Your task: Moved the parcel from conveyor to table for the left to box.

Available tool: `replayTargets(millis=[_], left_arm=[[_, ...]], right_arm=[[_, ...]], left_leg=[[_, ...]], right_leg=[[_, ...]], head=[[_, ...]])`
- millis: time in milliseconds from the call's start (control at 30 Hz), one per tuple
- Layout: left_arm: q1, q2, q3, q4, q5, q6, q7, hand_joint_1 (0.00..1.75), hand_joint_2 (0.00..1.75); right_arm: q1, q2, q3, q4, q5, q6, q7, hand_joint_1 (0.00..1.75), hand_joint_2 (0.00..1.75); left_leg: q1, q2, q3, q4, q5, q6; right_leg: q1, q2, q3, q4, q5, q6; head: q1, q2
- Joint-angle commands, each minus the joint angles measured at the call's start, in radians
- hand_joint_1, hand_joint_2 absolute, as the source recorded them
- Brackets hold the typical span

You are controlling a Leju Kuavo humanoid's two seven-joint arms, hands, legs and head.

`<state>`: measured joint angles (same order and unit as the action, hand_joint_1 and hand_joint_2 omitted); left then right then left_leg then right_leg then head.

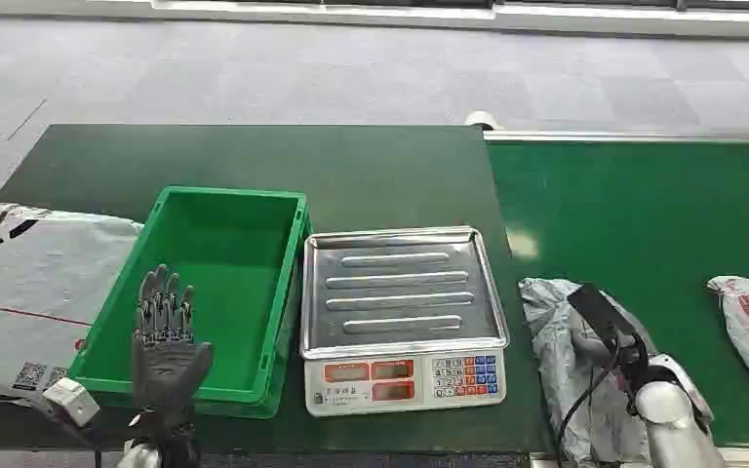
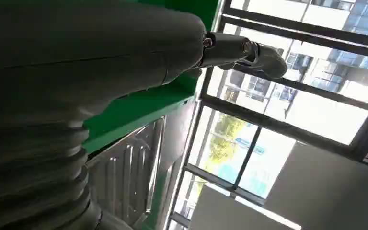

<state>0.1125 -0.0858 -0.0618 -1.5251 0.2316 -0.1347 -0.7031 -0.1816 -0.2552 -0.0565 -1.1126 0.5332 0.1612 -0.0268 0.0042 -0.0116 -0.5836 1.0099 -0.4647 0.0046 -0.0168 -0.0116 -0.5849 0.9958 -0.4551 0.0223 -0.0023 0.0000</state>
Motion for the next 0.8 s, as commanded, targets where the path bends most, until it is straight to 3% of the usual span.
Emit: replayTargets(millis=[33, 233, 400, 533, 633, 667, 767, 800], left_arm=[[-0.103, 0.024, -0.045, 0.105, 0.005, -0.001, 0.009, 0.00, 1.75], [-0.123, 0.019, -0.056, 0.115, 0.009, 0.011, 0.014, 0.00, 1.75], [-0.130, 0.005, -0.055, 0.104, 0.004, 0.016, 0.022, 0.00, 1.75], [-0.144, 0.008, -0.060, 0.117, 0.001, 0.013, 0.031, 0.00, 1.75], [-0.151, 0.008, -0.063, 0.124, 0.000, 0.010, 0.035, 0.00, 1.75], [-0.152, 0.006, -0.063, 0.127, 0.000, 0.009, 0.036, 0.00, 1.75], [-0.143, -0.004, -0.058, 0.119, -0.002, 0.008, 0.038, 0.00, 1.75], [-0.142, -0.005, -0.058, 0.118, -0.002, 0.008, 0.038, 0.00, 1.75]], right_arm=[[-0.148, 0.062, 0.067, 0.424, -0.063, 0.132, -0.130, 0.00, 1.75], [-0.226, 0.134, 0.174, 0.606, -0.093, 0.187, -0.177, 0.00, 1.75], [-0.206, 0.163, 0.178, 0.641, -0.211, 0.282, -0.208, 0.00, 1.75], [-0.193, 0.154, 0.255, 0.656, -0.167, 0.243, -0.139, 0.00, 1.75], [-0.197, 0.138, 0.343, 0.662, -0.067, 0.182, -0.087, 0.05, 1.75], [-0.198, 0.133, 0.384, 0.664, -0.018, 0.146, -0.060, 1.75, 1.75], [-0.191, 0.130, 0.418, 0.650, 0.040, 0.093, -0.030, 1.75, 1.75], [-0.192, 0.128, 0.417, 0.649, 0.040, 0.093, -0.030, 1.75, 1.75]], left_leg=[[0.001, 0.003, 0.003, -0.003, 0.001, -0.001], [0.002, 0.011, 0.006, -0.003, 0.000, -0.002], [0.005, 0.023, 0.011, -0.004, -0.003, -0.008], [0.010, 0.034, 0.013, -0.002, -0.011, -0.014], [0.013, 0.035, 0.018, -0.005, -0.012, -0.017], [0.016, 0.037, 0.022, -0.003, -0.015, -0.019], [0.021, 0.041, 0.032, -0.002, -0.020, -0.024], [0.021, 0.039, 0.029, -0.004, -0.018, -0.025]], right_leg=[[0.001, 0.003, 0.003, -0.004, 0.002, -0.002], [0.002, 0.011, 0.003, -0.003, 0.003, -0.003], [0.005, 0.023, 0.004, -0.003, 0.005, -0.006], [0.011, 0.034, 0.010, -0.002, 0.002, -0.011], [0.012, 0.035, 0.013, -0.003, 0.002, -0.014], [0.014, 0.038, 0.016, -0.002, 0.000, -0.016], [0.020, 0.043, 0.024, -0.001, -0.004, -0.021], [0.020, 0.040, 0.022, -0.002, -0.003, -0.023]], head=[[0.000, 0.000], [0.000, 0.000], [0.000, 0.000], [0.000, 0.000], [0.000, 0.000], [0.000, 0.000], [0.000, 0.000], [0.000, 0.000]])
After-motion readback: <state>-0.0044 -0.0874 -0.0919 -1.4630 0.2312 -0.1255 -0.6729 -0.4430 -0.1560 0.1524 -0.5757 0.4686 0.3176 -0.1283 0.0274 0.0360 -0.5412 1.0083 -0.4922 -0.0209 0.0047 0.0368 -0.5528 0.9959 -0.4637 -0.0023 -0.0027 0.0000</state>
